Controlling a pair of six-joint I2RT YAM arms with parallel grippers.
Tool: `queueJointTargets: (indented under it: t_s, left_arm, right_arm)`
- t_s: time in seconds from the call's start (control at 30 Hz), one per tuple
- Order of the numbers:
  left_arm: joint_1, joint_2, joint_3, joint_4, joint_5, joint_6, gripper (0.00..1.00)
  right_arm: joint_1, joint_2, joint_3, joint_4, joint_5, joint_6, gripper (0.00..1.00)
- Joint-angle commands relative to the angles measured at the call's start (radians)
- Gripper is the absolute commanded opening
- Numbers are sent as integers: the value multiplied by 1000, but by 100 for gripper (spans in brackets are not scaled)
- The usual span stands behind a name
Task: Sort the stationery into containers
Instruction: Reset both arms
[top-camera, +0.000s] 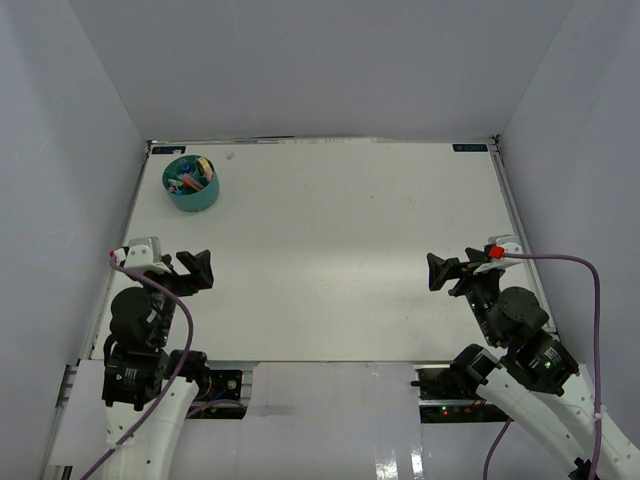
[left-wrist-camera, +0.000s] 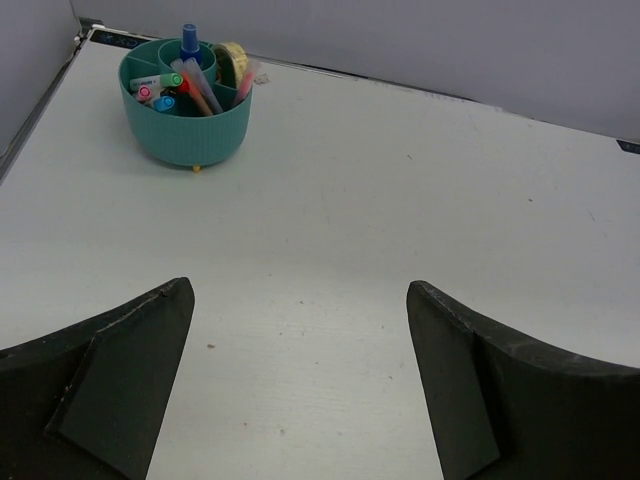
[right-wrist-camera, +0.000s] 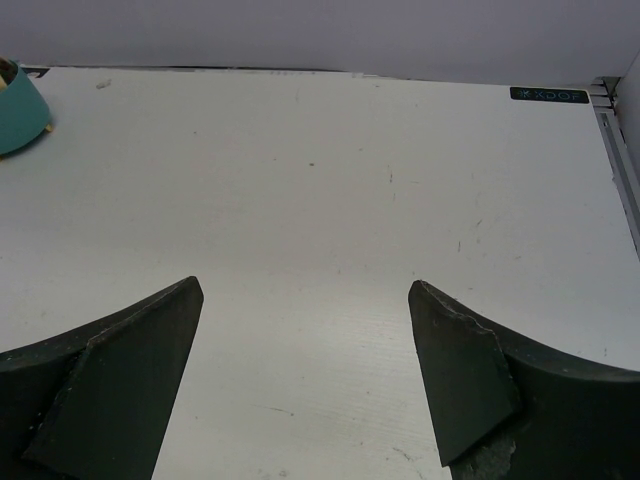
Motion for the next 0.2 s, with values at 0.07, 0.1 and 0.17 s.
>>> queueJointTargets:
  t_s: [0.07,0.1,0.17]
  left_arm:
    - [-5,-8,-12,13,-39,-16,98]
    - [-7,-10,-13,12,-41,-19,98]
    - [-7,-7,-17,15,-44,-19,98]
  right_arm:
    - [-2,-21,-5,29,31,-14,90]
    - [-2,-21,-5,30,30,-12,90]
    - [-2,-26,-3,30,20,-12,90]
